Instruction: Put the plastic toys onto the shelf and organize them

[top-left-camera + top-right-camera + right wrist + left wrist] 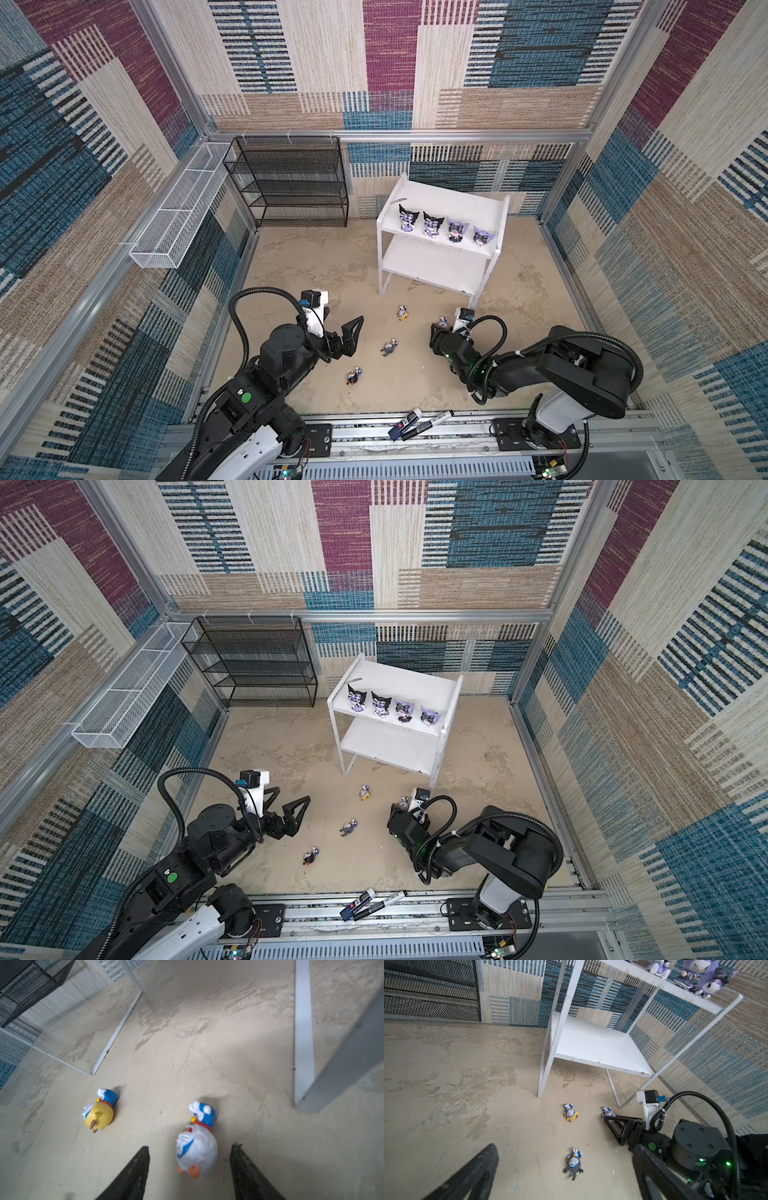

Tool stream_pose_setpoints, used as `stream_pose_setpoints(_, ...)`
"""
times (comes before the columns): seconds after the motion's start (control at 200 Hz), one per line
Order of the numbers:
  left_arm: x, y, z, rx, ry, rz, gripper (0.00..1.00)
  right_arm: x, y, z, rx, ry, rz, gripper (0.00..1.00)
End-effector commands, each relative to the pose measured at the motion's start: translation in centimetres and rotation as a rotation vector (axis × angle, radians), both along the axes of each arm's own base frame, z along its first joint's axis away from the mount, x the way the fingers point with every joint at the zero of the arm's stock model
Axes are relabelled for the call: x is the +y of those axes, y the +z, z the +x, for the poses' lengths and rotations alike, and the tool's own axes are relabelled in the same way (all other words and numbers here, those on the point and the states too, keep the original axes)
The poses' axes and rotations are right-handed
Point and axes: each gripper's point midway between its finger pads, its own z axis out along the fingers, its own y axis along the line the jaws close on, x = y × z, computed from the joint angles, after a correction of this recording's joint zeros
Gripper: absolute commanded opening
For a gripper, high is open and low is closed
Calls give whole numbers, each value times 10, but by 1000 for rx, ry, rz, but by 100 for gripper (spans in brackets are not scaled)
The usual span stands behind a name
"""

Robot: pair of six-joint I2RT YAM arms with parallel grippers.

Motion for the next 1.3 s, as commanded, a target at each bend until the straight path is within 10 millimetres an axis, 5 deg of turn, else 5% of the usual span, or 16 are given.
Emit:
stream_pose_setpoints(0.0,-2,8,3,-22,2,-20,99,2,-7,1,23,12,-7,64)
stream_pose_setpoints(0.721,-2,6,3,-13,4,-16,99,44,-6,7,-46,265,-59,41)
stream_pose_setpoints(1.292,-1,8,0,-14,-2,-25,99,81,-8,31,-86,355,-136,41)
